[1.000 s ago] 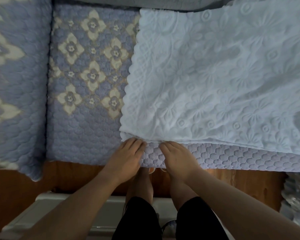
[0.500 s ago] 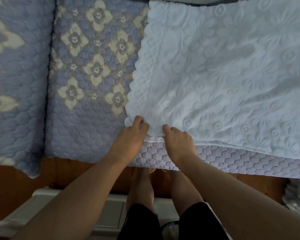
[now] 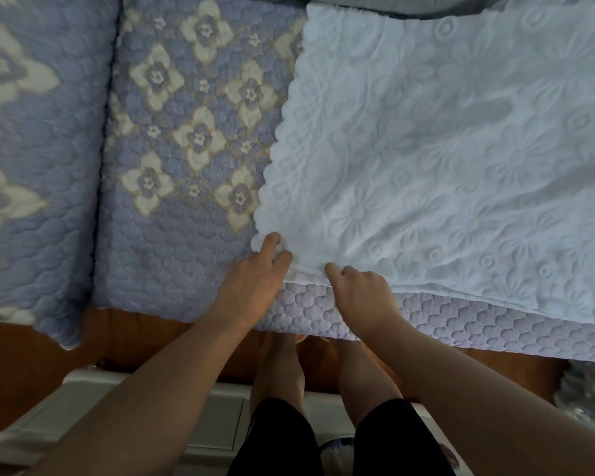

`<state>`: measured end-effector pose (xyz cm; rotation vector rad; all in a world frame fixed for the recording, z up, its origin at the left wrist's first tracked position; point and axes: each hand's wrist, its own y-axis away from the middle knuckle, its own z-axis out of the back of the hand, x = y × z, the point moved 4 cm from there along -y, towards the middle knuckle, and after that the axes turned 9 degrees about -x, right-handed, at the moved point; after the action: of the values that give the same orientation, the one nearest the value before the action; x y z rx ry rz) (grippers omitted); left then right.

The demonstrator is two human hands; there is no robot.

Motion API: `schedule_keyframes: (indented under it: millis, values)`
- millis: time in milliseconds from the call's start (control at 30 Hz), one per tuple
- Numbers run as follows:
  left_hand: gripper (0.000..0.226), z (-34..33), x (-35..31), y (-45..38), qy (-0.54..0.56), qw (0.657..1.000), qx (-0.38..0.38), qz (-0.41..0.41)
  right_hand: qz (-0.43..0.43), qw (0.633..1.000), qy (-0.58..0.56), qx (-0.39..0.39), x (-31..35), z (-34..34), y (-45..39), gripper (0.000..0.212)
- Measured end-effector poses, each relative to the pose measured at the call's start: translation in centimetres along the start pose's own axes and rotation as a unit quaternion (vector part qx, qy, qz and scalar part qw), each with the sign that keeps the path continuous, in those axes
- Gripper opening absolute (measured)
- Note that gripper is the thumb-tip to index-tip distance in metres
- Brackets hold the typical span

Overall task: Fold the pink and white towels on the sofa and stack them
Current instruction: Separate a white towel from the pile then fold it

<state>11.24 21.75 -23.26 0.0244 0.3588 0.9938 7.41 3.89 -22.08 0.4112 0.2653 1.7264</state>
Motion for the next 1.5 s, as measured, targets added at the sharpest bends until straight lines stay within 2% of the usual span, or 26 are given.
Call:
schedule_keyframes:
  millis: [133,267,333,500,833,933,1133,1400,1500]
  values:
    - [0.029,0.6,0.6,0.5,-0.019,1.0,-0.018,0.01,0.006,0.999,0.037,-0.003,0.1,-0.2,0.2,0.054]
    - [0.019,1.4,1.5,0.9,-0.083,0.993,-0.062,-0.051,0.028,0.997,0.046,-0.051,0.7,0.5,-0.5,0.027]
    - [0.011,1.7,1.7,1.0,-0.115,0.986,-0.075,-0.091,0.062,0.994,0.048,-0.073,1.0,0.9,-0.8,0.021]
    - [0.017,1.2,1.8,1.0,-0.094,0.98,-0.03,-0.174,0.109,0.992,0.036,-0.061,0.0,0.0,-0.7,0.027]
    - [0.023,1.4,0.7,2.7,-0.035,0.986,-0.03,-0.162,0.125,0.987,0.032,-0.099,-2.1,0.2,0.2,0.028]
    - [0.026,1.4,0.8,3.0,-0.02,0.991,-0.028,-0.132,0.127,0.986,0.024,-0.109,-2.0,0.2,0.3,0.028]
    - [0.024,1.3,1.0,3.3,-0.007,0.997,-0.008,-0.075,0.113,0.991,0.02,-0.068,-2.2,-0.3,0.2,0.035]
    - [0.019,1.2,1.2,3.5,-0.038,0.995,-0.007,-0.095,0.119,0.992,0.013,-0.05,-2.4,-0.5,0.3,0.038]
    - [0.015,1.2,1.1,2.9,-0.055,0.996,0.0,-0.071,0.12,0.991,0.007,-0.06,-2.2,-0.5,0.3,0.032]
